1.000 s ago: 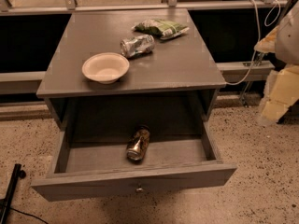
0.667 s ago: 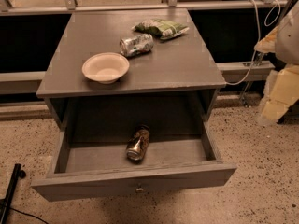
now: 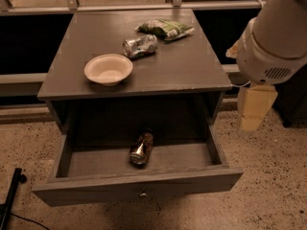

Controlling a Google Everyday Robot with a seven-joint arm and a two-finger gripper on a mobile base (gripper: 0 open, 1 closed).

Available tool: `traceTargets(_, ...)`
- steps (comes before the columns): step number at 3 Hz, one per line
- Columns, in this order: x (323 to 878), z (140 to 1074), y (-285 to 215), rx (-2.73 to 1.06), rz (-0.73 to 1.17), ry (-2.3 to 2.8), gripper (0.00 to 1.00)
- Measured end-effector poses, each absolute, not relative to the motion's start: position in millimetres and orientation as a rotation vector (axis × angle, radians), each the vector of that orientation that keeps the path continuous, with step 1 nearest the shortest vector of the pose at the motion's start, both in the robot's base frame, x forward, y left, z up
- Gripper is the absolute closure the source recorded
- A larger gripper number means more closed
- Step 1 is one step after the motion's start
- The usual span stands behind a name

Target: Pick orange can from top drawer and place on counter

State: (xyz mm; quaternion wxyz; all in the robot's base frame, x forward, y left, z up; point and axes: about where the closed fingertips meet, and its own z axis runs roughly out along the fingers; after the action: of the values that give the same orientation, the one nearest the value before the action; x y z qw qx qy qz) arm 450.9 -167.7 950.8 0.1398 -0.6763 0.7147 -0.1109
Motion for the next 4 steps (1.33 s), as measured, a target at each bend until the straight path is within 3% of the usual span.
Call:
traceTargets(1,463.7,938.8,-146.4,-2.162,-0.337,1.939,0.00)
traceTargets(2,483.8,915.0,-127.8,-2.258,-0.154,1.745,0.00)
traceTargets(4,482.2,904.2,-103.2,-2.367,-0.044,1.604,0.00)
